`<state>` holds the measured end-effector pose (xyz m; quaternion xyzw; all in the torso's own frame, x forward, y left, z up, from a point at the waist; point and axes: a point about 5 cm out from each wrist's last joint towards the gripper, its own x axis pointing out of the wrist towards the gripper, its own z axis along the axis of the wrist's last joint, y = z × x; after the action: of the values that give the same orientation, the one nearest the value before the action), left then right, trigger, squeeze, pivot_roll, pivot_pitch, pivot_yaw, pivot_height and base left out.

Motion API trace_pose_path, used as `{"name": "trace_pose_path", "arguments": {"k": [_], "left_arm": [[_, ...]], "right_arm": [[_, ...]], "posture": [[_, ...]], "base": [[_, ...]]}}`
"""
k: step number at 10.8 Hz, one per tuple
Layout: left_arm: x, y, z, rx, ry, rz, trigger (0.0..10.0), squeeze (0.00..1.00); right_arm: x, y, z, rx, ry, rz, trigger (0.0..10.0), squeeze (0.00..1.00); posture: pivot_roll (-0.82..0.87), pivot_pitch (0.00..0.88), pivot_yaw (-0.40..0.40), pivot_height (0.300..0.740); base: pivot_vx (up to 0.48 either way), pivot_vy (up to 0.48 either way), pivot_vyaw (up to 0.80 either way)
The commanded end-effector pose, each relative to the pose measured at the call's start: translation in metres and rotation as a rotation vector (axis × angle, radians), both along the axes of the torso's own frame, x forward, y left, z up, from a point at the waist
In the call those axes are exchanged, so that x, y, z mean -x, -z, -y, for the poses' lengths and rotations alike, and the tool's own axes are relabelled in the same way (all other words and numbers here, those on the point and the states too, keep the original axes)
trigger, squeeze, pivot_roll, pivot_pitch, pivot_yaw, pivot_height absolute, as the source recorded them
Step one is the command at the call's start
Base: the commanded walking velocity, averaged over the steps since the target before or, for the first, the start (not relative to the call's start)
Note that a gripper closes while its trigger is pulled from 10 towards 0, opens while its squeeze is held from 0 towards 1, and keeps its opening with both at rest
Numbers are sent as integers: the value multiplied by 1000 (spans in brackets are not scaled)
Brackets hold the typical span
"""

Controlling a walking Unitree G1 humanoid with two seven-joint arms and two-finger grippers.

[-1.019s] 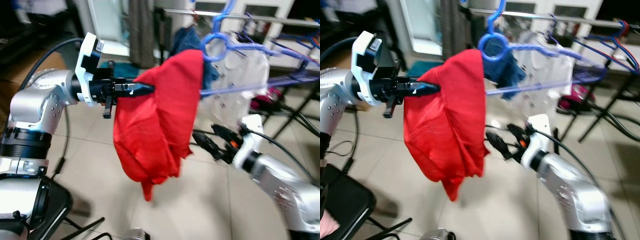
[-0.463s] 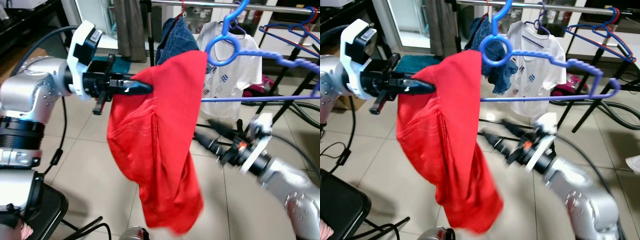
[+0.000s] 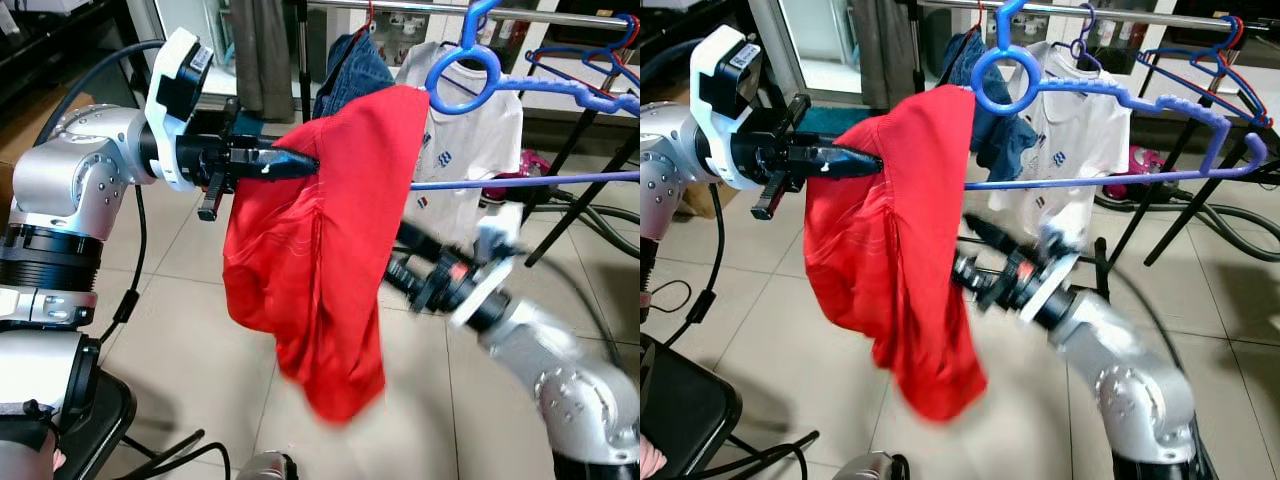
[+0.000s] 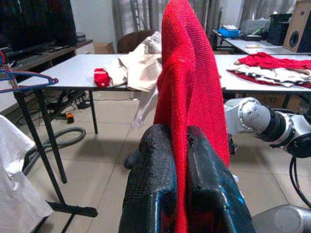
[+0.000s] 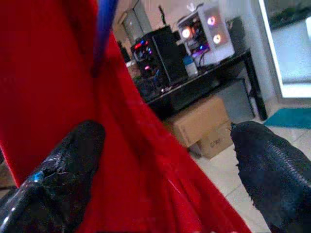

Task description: Hang hanger

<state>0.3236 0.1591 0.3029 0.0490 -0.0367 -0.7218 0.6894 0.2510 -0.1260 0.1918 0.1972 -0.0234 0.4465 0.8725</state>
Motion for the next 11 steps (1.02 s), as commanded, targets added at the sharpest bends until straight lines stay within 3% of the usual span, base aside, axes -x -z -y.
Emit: {"name": "trace_pose_path", "arguments": {"k": [1, 2, 3, 4, 6, 8, 9, 11], "left_arm": [[1, -18, 0, 51, 2, 60, 0, 0], [-1, -23, 0, 77, -14, 76, 0, 0], [-2, -25, 0, 86, -22, 84, 0, 0], [-4, -29, -1, 101, -33, 96, 0, 0], [-2, -33, -3, 113, -40, 105, 0, 0], [-1, -34, -5, 120, -45, 109, 0, 0], [0, -33, -7, 121, -59, 113, 0, 0], [1, -33, -14, 120, -93, 119, 0, 0]], "right_arm": [[2, 6, -9, 126, -42, 5, 10000, 1000], [3, 30, -19, 298, -75, -61, 10000, 988], [2, 40, -20, 331, -75, -110, 10000, 498], [-4, 65, -18, 479, -36, -208, 10000, 0], [-21, 96, -1, 665, 134, -335, 10000, 0], [-30, 106, 8, 652, 211, -399, 10000, 0], [-32, 108, 11, 629, 234, -417, 0, 0], [-34, 115, 25, 632, 281, -443, 0, 0]], "posture": [[167, 83, 51, 740], [166, 84, 53, 740], [167, 83, 53, 740], [169, 84, 54, 740], [170, 83, 48, 740], [173, 82, 37, 740], [172, 81, 31, 740], [172, 78, 24, 740]], "base": [[0, 0, 0], [0, 0, 0], [0, 0, 0], [0, 0, 0], [0, 0, 0], [0, 0, 0], [0, 0, 0], [0, 0, 0]]}}
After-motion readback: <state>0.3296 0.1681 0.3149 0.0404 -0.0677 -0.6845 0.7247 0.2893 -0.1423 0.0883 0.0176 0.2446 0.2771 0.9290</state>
